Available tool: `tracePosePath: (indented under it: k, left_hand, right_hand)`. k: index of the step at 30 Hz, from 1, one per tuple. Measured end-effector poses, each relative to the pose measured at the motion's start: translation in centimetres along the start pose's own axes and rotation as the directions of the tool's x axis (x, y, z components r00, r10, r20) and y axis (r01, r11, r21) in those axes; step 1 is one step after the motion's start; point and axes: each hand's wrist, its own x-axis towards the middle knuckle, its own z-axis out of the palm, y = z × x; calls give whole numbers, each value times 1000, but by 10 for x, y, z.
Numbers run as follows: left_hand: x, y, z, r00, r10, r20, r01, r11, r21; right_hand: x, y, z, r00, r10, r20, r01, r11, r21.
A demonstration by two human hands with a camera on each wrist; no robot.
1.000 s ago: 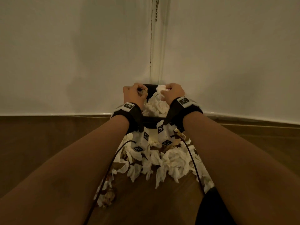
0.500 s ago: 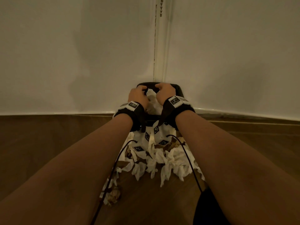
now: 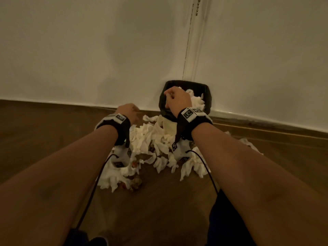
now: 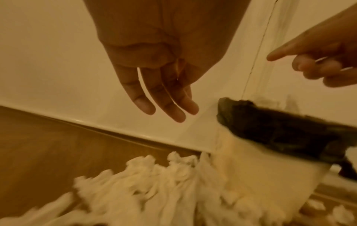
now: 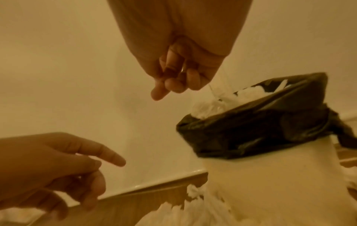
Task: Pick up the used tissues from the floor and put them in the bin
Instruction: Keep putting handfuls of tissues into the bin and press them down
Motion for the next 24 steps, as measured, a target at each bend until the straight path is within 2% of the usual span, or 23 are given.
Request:
tracePosePath:
  k: [2,4,6,8,11,14,16,19,22,24]
  left_hand:
    - [-16,-27,-1,997,-34,69,29,997,67]
    - [-29,-52,-1,991,-71,111,57,991,123]
    - [-41,-77,2,982,-115,149,93,985,147]
    - [-49,-101,8,974,-142,174,115,981,157]
    - [-59,-126,18,973,-145,180,103,970,221]
    - [-70,-145,30,962,-184,204,129,958,256]
    - [-77,-156,39,959,-206,193,153,955,255]
    - [-84,-170,57,959,-251,132,221,954,204]
    - [-92,-180,72,936,-344,75,333,934,128]
    - [-99,-186,81,917,-400,2,398,914,73]
  right_hand:
    - [-10,-7,18,993,21,119,-22,1000,13]
    - [-22,-12,37,959,64,275,-64,998,-11]
    - [-36,-10,61,882,137,450,-127,990,-53]
    - [-55,-4,86,800,219,558,-185,976,-118]
    - [-84,19,118,768,282,575,-138,950,-280]
    - [-114,41,145,670,370,643,-152,917,-369]
    - [-127,50,158,637,399,660,-117,896,-429]
    - [-135,59,173,621,418,663,-83,876,-475]
    - [-138,62,183,601,432,672,-93,873,-479]
    - [-140,67,190,635,396,664,-89,891,-446]
